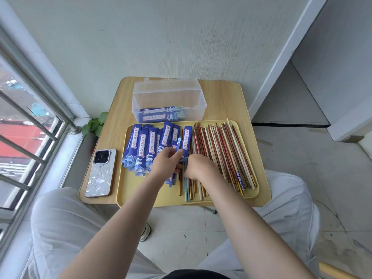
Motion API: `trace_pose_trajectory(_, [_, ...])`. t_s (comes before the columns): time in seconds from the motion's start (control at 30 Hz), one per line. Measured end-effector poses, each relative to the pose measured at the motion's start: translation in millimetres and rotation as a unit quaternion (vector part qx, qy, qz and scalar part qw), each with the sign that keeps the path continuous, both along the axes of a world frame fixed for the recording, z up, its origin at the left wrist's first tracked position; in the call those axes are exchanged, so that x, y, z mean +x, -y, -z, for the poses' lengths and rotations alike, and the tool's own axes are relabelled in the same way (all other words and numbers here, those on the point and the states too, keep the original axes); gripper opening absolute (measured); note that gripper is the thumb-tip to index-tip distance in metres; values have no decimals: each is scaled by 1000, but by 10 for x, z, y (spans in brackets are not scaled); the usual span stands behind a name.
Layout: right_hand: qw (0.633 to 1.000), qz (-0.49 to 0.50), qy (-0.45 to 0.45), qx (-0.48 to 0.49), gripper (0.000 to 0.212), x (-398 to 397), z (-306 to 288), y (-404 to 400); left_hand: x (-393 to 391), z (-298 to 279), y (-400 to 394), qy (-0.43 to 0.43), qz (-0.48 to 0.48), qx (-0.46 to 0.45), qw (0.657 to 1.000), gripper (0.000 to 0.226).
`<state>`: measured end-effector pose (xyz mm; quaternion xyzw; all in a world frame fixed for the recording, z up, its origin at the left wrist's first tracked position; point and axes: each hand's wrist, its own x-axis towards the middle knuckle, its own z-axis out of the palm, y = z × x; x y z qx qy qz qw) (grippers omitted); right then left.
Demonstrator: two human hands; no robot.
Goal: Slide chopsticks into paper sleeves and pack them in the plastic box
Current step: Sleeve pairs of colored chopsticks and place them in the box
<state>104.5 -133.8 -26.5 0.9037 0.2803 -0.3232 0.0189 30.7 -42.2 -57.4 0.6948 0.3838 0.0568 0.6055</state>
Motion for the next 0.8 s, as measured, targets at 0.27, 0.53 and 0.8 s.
trace_pose_trajectory(0.27, [999,26,-13,-17,27,-34,16,-102,-45,-1,-20,11,-13,-29,999,22])
trace_pose_trajectory(0.53, [995,68,-7,74,27,56,-34,13,-41,-61,-18,34,9,-25,999,26])
trace_pose_trajectory(0.8, [986,75,61,133,31,162,-24,157,206,-227,-15,-19,146,20,989,35])
